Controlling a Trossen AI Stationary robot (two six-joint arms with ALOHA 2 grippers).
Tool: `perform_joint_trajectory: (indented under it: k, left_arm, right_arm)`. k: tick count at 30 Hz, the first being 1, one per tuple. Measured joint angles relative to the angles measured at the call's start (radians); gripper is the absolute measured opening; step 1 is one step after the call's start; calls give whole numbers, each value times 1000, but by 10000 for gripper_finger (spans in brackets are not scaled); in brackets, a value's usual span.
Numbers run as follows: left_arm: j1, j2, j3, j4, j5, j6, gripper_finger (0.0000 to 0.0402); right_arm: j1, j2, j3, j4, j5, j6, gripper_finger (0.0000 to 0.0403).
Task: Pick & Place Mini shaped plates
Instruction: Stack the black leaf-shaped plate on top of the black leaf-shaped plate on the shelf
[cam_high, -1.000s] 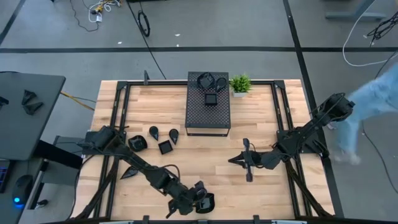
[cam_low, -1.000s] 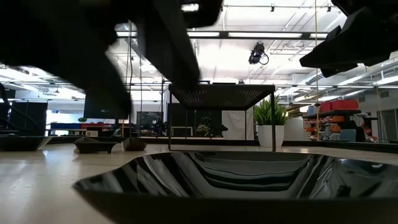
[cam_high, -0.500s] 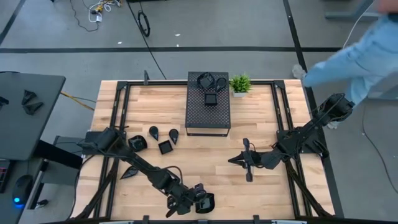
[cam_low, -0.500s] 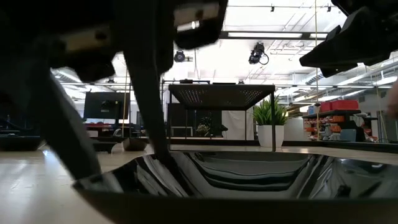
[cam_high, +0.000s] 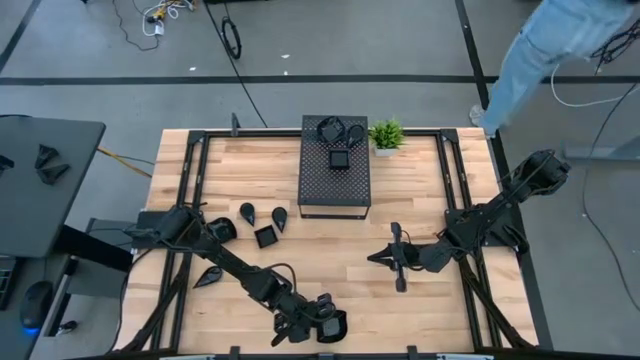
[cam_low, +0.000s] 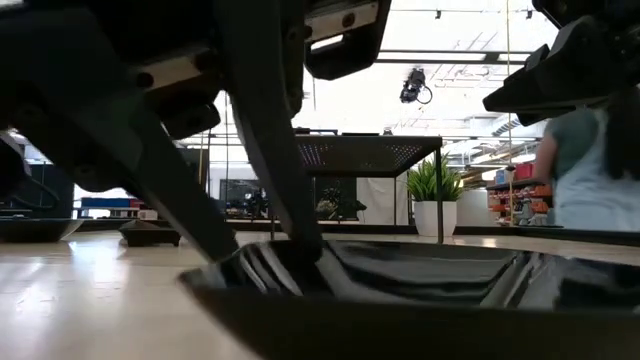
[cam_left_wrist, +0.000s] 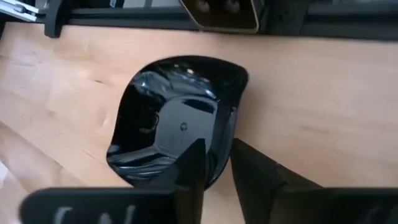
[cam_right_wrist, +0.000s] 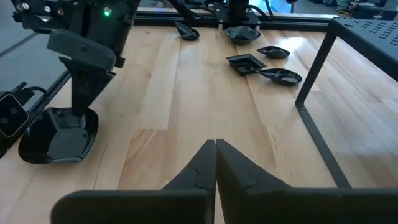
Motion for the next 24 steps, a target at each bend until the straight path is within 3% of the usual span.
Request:
perform_joint_trajectory:
  k: [7,12,17,24]
  left_arm:
    - [7,0,0,30,11,-27,14]
    - [13,0,0,32,8,-32,8]
    - [15,-61,-1,7,-120,-13,4]
    - [55,-273,0,-66,-311,88,3]
  right_arm:
    - [0,0,0,-3,0,0,13]
    - [0,0,0,-5,0,0,13]
    - [0,0,0,-6,0,0,13]
    - [0,0,0,-21,0,-3,13]
